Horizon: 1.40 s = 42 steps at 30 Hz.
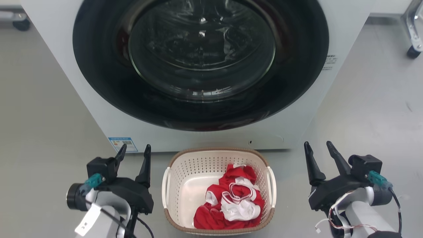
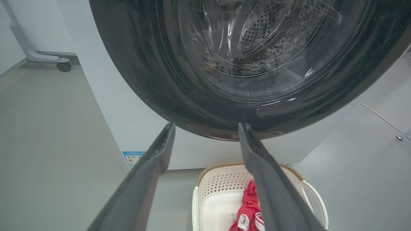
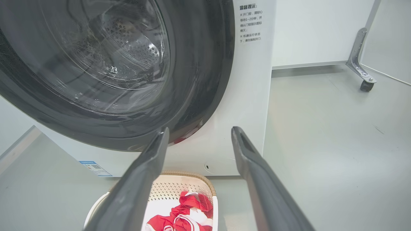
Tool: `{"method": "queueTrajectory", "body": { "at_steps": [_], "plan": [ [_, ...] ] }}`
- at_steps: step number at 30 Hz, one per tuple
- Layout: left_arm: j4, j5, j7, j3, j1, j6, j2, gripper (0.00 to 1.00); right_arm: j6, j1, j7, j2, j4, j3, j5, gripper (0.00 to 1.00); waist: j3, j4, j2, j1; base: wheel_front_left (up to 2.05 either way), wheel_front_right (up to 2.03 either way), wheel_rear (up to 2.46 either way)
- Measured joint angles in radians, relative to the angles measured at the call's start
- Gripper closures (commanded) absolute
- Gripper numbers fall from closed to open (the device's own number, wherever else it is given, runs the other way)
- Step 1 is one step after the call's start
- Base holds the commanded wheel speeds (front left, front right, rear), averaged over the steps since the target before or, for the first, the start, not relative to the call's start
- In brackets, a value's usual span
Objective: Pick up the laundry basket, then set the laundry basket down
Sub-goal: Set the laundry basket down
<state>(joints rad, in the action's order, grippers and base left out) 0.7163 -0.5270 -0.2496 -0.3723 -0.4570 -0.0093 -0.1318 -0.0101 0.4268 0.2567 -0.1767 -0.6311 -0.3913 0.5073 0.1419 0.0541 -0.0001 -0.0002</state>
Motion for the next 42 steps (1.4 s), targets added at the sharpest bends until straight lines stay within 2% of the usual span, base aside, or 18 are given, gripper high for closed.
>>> {"method": "queueTrajectory", "body": {
  "at_steps": [11,19,28,42],
  "plan": [
    [-0.281,0.068,0.0,0.02,0.206,0.076,-0.032,0.0,-0.049,-0.171,0.0,-0.019,0.209,0.033,-0.068,0.0,-0.09,-0.005,0.0,0.0001,0.0,0.0,0.0],
    [-0.437,0.102,0.0,0.033,0.34,0.099,-0.048,0.0,-0.07,-0.297,0.0,-0.023,0.326,0.058,-0.088,0.0,-0.135,-0.006,0.0,0.0001,0.0,0.0,0.0],
    [-0.539,0.117,0.0,0.041,0.453,0.116,-0.052,0.0,-0.088,-0.395,0.0,-0.023,0.436,0.073,-0.136,0.0,-0.164,-0.012,0.0001,0.0001,0.0,0.0,0.0],
    [-0.618,0.144,0.008,0.049,0.495,0.125,-0.058,0.0,-0.102,-0.464,0.0,-0.024,0.527,0.104,-0.183,0.0,-0.162,-0.013,0.0001,0.0003,0.0,0.0,0.0]
  ]
}}
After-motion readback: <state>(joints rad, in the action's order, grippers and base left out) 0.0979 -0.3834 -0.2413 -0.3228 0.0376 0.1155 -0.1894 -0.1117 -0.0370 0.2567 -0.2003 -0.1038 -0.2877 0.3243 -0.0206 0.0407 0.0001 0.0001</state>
